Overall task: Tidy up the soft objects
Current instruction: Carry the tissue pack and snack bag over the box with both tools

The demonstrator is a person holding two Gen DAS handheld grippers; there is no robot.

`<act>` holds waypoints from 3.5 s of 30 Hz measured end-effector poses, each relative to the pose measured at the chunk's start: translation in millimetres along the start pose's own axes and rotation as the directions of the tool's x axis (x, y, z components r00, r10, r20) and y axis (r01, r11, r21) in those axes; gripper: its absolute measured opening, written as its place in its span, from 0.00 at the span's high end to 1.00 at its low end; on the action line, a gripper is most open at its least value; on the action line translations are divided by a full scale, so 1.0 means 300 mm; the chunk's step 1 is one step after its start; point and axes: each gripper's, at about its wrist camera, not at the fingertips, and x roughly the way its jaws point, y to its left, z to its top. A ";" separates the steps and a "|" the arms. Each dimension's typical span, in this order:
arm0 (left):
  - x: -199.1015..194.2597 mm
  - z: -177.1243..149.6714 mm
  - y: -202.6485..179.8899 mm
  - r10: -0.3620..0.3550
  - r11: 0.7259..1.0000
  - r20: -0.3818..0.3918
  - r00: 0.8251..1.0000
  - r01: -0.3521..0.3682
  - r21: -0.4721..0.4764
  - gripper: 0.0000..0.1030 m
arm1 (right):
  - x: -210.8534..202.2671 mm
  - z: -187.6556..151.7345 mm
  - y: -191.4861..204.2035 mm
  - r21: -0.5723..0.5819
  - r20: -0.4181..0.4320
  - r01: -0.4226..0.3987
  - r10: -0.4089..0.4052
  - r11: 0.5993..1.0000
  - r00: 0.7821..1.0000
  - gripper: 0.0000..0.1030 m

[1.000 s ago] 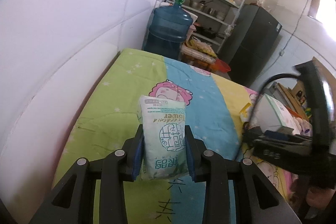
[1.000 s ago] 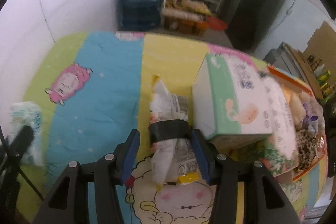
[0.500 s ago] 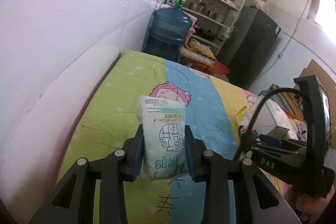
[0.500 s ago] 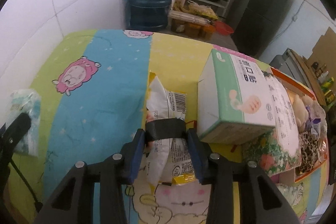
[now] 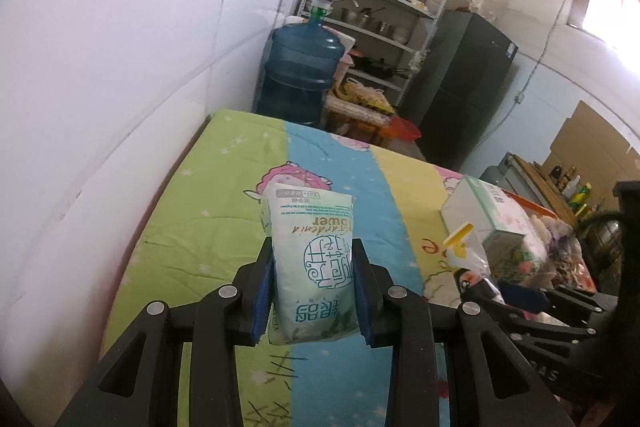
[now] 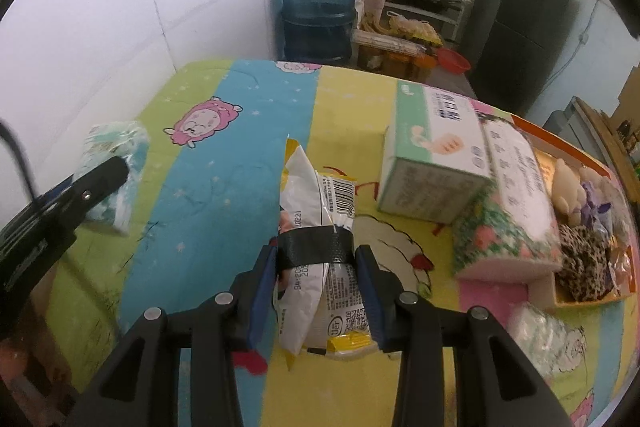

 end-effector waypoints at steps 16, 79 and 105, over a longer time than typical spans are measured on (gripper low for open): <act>-0.149 -0.009 -0.267 -0.155 0.983 -0.016 0.988 0.156 0.100 0.66 | -0.299 -0.105 -0.205 0.054 0.108 0.017 -0.023 0.998 0.994 0.61; 0.203 -0.031 -1.275 -0.322 0.909 -0.182 0.929 0.358 0.216 0.66 | -0.314 -0.155 -1.193 0.327 0.084 0.097 -0.132 0.940 0.988 0.60; 0.452 -0.084 -1.377 -0.265 0.940 -0.250 0.931 0.307 0.147 0.66 | -0.104 -0.076 -1.318 0.270 0.076 -0.013 -0.008 0.963 0.997 0.60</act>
